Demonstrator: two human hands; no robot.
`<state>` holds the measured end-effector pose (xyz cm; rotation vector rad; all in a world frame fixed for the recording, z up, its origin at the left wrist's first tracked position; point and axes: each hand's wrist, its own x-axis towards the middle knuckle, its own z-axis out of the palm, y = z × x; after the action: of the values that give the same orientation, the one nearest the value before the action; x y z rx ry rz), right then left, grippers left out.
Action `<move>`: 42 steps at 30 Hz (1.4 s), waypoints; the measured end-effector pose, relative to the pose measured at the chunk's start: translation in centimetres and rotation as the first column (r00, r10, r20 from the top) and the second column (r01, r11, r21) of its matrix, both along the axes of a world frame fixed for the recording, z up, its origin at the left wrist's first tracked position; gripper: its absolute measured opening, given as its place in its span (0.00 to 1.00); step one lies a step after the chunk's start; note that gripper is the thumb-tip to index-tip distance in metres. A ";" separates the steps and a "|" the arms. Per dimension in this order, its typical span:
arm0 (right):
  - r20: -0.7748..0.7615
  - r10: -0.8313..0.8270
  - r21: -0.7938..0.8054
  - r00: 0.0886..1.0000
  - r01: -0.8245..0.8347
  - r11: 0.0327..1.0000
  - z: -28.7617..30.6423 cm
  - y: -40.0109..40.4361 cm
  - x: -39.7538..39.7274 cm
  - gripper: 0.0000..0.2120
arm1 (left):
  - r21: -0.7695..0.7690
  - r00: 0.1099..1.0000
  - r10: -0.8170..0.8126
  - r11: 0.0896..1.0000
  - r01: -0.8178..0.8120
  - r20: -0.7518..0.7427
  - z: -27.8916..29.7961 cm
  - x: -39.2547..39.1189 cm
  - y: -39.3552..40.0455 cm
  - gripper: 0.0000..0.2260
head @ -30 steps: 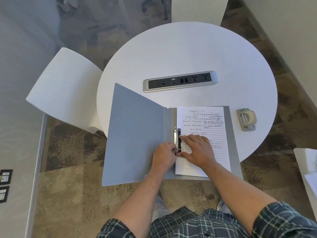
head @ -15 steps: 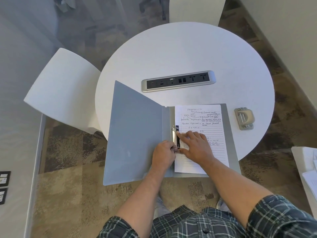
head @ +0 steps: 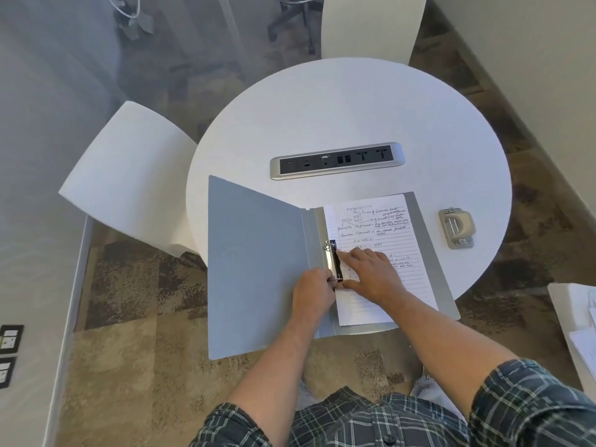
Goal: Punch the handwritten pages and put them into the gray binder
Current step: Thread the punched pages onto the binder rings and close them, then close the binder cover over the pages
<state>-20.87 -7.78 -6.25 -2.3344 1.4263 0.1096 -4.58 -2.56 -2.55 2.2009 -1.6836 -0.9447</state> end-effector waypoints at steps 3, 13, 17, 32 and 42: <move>0.007 -0.025 0.004 1.000 0.025 1.000 0.3 -0.7 0.5 0.38 | 0.000 0.998 0.056 0.998 -0.056 -0.016 0.4 -0.1 -0.3 0.06; -0.013 0.052 0.097 0.999 -0.050 0.994 0.5 -0.3 0.1 0.43 | -0.004 0.967 -0.215 0.976 0.218 0.139 5.1 -0.3 -1.4 0.07; -0.016 0.073 0.114 0.997 -0.071 0.991 0.3 0.1 -0.3 0.49 | -0.489 0.920 -0.081 0.827 0.277 0.383 10.5 1.9 -0.2 0.18; 0.459 -0.458 0.589 0.762 0.125 0.799 6.6 -1.0 1.9 0.44 | -0.294 0.951 0.308 0.906 -0.303 -0.030 18.4 9.7 0.7 0.19; 0.651 -0.740 0.759 0.169 -0.121 0.640 11.5 -2.8 -2.4 0.39 | -0.271 0.939 -0.197 0.955 0.119 -0.282 14.6 -0.7 -2.3 0.24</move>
<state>-23.27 -10.61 5.30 -0.8733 0.8766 -0.7435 -5.32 -4.83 12.06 1.6797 -1.7398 -0.9905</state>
